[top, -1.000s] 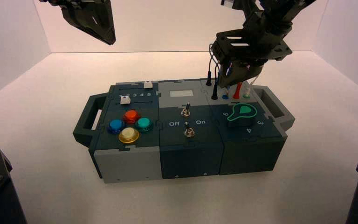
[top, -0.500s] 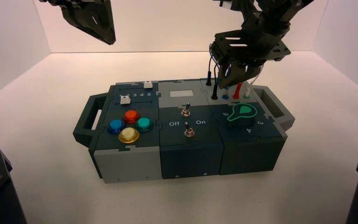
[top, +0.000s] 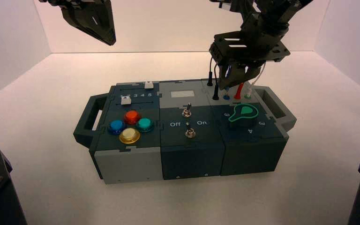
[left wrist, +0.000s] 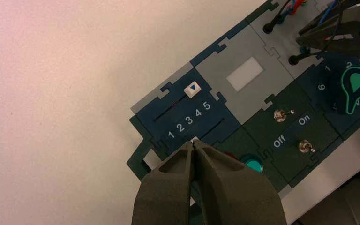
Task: Insert the blue wire.
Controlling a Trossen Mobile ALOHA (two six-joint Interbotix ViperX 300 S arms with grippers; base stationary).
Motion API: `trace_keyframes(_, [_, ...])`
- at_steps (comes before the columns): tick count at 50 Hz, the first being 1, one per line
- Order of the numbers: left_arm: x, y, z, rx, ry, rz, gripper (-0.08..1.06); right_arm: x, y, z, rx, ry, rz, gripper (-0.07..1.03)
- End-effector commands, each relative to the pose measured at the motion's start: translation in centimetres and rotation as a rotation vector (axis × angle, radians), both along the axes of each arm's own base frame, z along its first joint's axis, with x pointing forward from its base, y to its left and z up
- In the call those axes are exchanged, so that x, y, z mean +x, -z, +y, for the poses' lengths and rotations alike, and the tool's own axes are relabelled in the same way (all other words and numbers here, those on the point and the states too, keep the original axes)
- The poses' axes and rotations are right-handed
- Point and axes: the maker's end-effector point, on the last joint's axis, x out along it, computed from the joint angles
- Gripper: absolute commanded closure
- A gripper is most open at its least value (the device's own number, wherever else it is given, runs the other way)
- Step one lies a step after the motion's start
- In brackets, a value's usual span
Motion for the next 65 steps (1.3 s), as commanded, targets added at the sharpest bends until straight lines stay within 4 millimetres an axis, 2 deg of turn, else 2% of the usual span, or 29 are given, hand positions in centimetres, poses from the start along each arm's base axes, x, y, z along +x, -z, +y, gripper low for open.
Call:
trace_keyframes(1, [0.3, -0.9, -0.4, -0.018, 0.002, -0.025, 1.01, 0.9, -0.9, 0.5, 0.02, 0.009, -0.023, 0.98])
trace_keyframes(42, [0.3, -0.9, -0.4, -0.018, 0.002, -0.025, 1.01, -0.6, -0.1, -0.1, -0.011, -0.002, 0.033, 0.98])
trace_keyframes(65, [0.4, -0.9, -0.4, -0.017, 0.002, -0.023, 1.01, -1.0, -0.2, 0.5, -0.015, -0.034, 0.037, 0.98])
